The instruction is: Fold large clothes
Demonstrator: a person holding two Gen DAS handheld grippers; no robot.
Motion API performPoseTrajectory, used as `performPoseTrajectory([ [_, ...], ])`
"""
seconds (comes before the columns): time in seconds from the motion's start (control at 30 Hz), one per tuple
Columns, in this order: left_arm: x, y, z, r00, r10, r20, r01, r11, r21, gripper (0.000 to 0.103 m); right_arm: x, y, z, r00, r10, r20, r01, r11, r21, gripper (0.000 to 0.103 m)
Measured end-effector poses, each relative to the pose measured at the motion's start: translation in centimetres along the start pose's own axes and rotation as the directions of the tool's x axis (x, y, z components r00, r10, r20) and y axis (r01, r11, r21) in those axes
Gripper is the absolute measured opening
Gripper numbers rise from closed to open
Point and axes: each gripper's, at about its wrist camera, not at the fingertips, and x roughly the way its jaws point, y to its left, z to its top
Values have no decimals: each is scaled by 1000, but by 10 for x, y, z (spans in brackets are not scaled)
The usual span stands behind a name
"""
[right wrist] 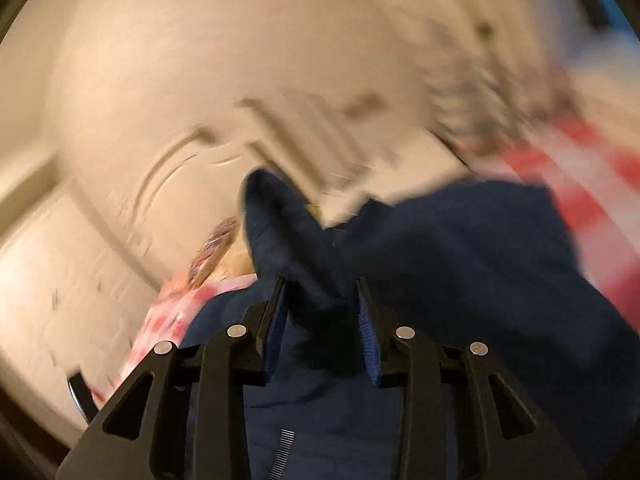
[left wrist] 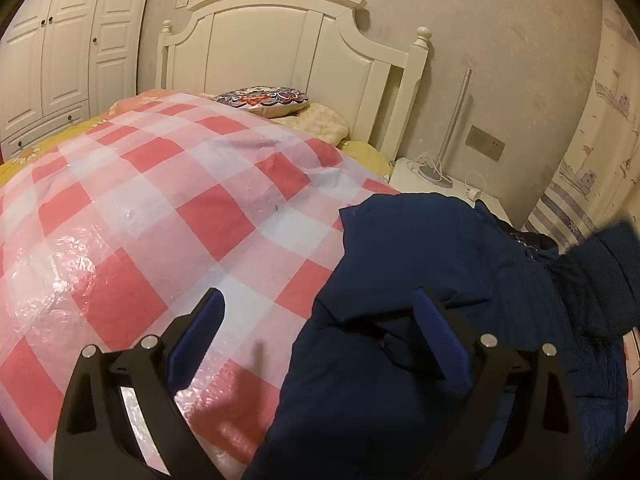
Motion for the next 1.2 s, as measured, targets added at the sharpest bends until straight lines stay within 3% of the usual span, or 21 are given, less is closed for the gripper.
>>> performPoseTrajectory([
  [0.03,0,0,0,1000,0,-2,0,1000,1,95,2,-20,1,999,-33,-34,35,998,52,37],
  [0.07,0,0,0,1000,-1,-4,1,1000,1,95,6,-35,-1,997,-38,-69,45,994,101,46],
  [0.1,1,0,0,1000,0,-6,0,1000,0,95,11,-49,-3,995,-25,-101,41,987,155,59],
  [0.13,1,0,0,1000,-1,-9,1,1000,0,95,15,-60,-7,993,21,-115,5,976,216,61],
  [0.27,3,1,0,1000,0,-22,0,1000,-8,95,16,-48,-8,994,53,-91,-36,983,178,84],
  [0.43,3,0,0,1000,6,-29,-6,1000,-6,95,40,-32,-6,987,-22,-159,37,995,93,85],
  [0.53,5,0,0,999,6,-35,-7,1000,-4,95,45,-28,-6,987,-57,-150,72,992,101,77],
  [0.6,6,0,1,999,8,-40,-9,1000,-6,95,50,-27,-7,986,-75,-150,89,992,89,56],
  [0.67,7,2,1,999,4,-42,-5,1000,-12,96,39,-24,-10,992,-41,-115,51,995,88,33],
  [0.7,7,2,1,999,2,-41,-3,1000,-15,96,31,-18,-11,996,-36,-87,42,997,68,30],
  [0.8,5,2,1,999,0,-33,-1,1000,-13,96,-7,1,-11,1000,-9,16,9,1000,-5,26],
  [0.9,4,0,0,1000,0,-28,0,1000,-4,97,-40,-9,-8,997,-4,79,2,1000,21,25],
  [1.1,5,-1,0,999,2,-35,-2,1000,-6,98,-14,-52,-27,993,-99,-65,104,992,75,25],
  [1.2,6,1,1,999,1,-40,-2,1000,-14,98,-13,-51,-24,992,-102,-68,107,992,73,26],
])
